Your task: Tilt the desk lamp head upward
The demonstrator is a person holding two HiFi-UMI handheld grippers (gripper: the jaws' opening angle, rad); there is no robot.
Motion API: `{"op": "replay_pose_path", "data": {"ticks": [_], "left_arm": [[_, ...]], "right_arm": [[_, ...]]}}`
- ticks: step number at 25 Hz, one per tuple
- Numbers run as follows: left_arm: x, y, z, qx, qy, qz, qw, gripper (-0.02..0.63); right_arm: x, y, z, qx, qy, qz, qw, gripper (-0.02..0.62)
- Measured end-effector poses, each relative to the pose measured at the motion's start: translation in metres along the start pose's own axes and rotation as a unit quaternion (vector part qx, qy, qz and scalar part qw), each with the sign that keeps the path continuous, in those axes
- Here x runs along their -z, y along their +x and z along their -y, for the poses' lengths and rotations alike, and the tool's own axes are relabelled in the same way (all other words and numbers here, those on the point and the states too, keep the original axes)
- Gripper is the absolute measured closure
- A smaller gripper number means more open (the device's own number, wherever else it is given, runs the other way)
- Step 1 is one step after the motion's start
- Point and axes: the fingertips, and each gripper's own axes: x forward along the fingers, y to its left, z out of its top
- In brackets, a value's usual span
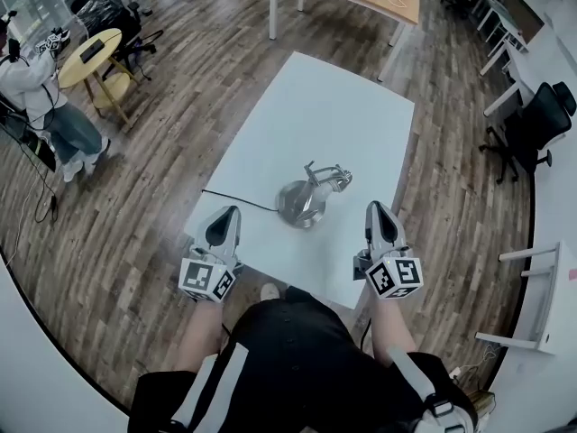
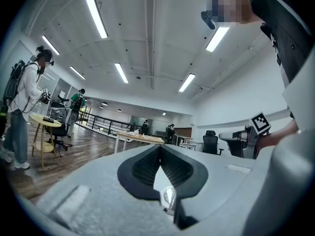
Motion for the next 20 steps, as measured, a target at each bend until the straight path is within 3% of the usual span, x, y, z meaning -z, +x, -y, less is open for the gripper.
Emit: {"op": "replay_pose_path", "data": {"ticks": [10, 20], "left_arm": [[0.014, 0.016, 0.002, -0.005, 0.004, -0.029, 0.9996, 0.606], [0.068, 0.025, 0.011, 0.004, -0.012, -0.083, 0.9964, 0.605]], "right_arm": [[0.017, 0.020, 0.010, -0.016, 0.016, -0.023, 0.999, 0.592], [0.058, 0.015, 0.030, -0.003, 0.031, -0.070, 0.997, 0.592]]}}
